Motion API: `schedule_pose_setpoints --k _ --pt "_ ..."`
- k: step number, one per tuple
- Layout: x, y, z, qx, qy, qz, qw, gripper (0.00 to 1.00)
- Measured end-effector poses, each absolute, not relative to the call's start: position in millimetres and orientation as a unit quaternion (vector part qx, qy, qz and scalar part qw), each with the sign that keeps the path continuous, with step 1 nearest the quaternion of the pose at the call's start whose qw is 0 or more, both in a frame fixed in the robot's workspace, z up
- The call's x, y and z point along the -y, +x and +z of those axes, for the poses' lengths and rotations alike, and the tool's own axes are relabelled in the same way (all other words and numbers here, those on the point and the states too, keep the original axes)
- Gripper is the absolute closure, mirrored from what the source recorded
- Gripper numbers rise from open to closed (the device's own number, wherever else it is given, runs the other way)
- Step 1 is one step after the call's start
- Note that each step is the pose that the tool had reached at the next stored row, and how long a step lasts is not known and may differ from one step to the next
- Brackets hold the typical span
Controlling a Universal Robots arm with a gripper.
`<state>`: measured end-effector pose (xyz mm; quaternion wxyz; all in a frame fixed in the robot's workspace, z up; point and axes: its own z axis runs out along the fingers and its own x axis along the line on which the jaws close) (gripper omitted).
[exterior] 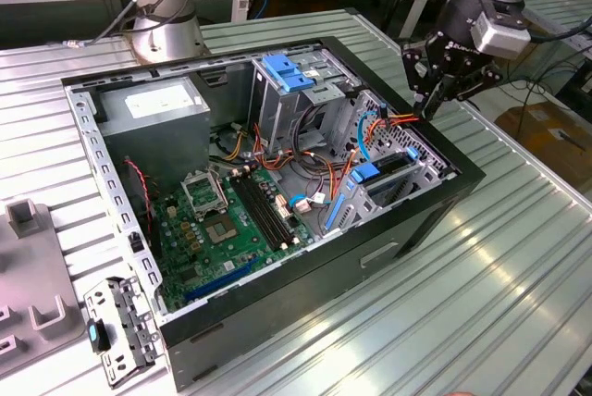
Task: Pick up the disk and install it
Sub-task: 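Insert the first disk wire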
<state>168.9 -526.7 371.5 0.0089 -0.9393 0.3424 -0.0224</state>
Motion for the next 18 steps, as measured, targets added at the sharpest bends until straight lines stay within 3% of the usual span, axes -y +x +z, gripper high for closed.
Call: schedule_pose_setpoints --k 18 --pt "525.9 168.9 371.0 -0.322 -0.946 -0.022 0.009 0.75"
